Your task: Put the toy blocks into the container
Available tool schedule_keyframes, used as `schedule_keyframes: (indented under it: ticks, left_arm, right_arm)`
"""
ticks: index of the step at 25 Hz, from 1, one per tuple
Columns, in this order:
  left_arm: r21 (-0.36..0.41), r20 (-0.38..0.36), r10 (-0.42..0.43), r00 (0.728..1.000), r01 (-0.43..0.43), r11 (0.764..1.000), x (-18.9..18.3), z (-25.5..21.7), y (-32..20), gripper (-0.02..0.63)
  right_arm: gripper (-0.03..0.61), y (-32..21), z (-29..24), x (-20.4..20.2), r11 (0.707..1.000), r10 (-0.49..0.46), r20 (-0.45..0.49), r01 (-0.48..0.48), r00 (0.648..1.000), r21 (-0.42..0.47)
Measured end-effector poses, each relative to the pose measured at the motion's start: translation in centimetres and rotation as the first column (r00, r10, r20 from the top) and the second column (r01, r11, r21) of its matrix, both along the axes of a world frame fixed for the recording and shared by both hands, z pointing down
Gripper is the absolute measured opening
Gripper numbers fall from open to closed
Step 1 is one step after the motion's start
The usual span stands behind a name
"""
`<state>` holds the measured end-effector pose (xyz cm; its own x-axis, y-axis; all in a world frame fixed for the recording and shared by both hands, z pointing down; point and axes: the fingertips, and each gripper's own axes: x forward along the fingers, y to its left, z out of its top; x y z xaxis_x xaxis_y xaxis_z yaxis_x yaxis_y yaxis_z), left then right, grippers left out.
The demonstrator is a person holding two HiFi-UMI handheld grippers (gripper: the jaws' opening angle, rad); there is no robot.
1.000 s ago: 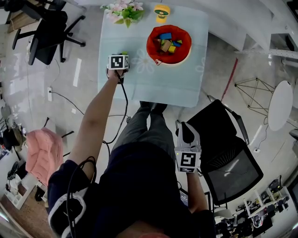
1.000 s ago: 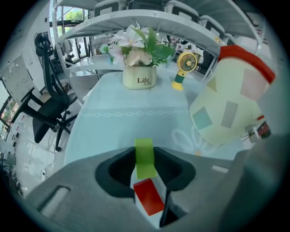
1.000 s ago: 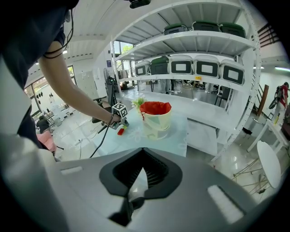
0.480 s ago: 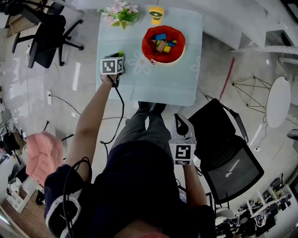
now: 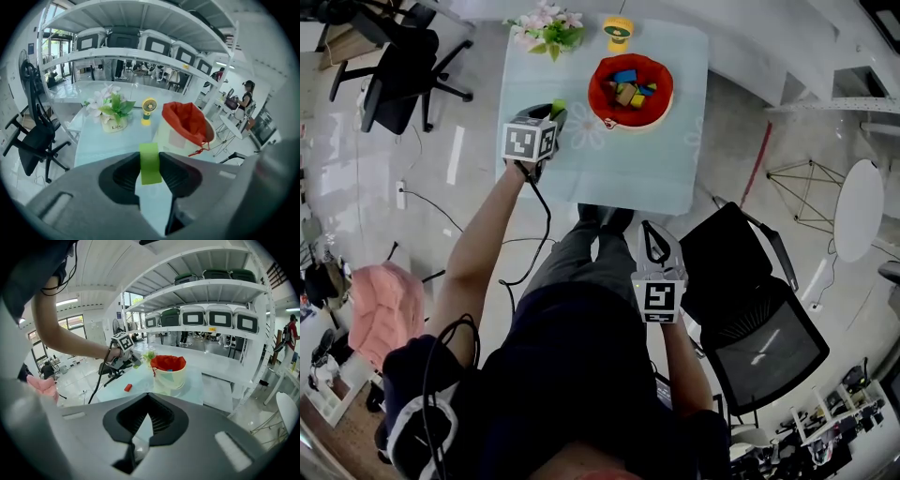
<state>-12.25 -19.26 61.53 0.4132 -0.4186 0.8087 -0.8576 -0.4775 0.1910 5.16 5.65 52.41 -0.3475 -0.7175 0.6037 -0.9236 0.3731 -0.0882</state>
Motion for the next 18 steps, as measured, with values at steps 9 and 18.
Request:
schedule_keyframes:
  ticks: [9, 18]
  left_arm:
    - [0.057, -0.041, 0.139, 0.989, -0.137, 0.989, 4.1, -5.7, 0.5, 0.137]
    - [0.077, -0.028, 0.283, 0.959, -0.280, 0.957, 9.2, -7.7, 0.0, 0.137]
  right_arm:
    - [0.000, -1.1, 0.6, -1.7, 0.998, -0.052, -0.005, 0.052, 0.999, 0.022]
    - [0.000, -1.1, 0.4, -1.5, 0.999, -0.041, -0.012, 0.041, 0.999, 0.024]
